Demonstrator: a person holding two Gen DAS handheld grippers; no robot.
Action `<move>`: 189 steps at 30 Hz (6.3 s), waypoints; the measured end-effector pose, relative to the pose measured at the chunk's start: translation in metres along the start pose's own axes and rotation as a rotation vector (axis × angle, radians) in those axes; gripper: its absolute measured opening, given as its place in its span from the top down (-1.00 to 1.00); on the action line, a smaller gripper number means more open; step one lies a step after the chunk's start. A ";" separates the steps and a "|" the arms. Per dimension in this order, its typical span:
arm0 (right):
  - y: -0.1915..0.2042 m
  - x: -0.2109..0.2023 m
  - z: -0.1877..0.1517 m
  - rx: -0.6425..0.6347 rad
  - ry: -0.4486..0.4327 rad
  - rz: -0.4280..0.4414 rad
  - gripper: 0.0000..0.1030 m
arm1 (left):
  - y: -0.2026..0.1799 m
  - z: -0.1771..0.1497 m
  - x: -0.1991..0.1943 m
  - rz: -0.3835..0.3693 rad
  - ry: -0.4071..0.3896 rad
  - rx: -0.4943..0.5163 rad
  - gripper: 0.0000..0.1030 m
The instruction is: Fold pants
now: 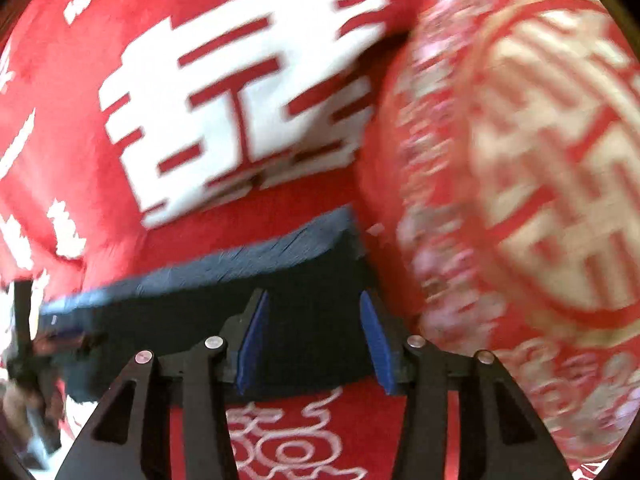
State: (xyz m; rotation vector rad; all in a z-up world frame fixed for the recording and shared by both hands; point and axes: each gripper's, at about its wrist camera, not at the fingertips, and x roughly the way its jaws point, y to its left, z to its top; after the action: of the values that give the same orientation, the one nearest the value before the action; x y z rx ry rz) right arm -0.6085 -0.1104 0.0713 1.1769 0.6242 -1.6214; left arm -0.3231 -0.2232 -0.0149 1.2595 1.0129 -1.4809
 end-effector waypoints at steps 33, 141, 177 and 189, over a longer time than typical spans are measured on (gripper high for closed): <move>0.232 0.095 -0.167 0.155 0.515 0.735 -0.01 | 0.197 -0.083 -0.013 0.167 0.014 -0.193 -0.89; -0.003 0.047 -0.081 0.194 0.078 -0.280 -0.11 | 0.195 -0.083 0.010 0.248 -0.050 -0.089 -1.00; 0.152 0.032 -0.145 0.063 0.230 0.012 -0.20 | 0.410 -0.093 -0.004 0.251 -0.020 -0.456 -1.00; 0.219 0.031 -0.153 -0.020 0.257 0.139 -0.20 | 0.409 -0.129 -0.014 0.175 0.038 -0.525 -1.00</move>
State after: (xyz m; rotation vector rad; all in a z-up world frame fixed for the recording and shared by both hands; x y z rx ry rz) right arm -0.3480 -0.0776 0.0131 1.3955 0.7026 -1.3560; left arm 0.1045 -0.1972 -0.0295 0.9670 1.1867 -0.9723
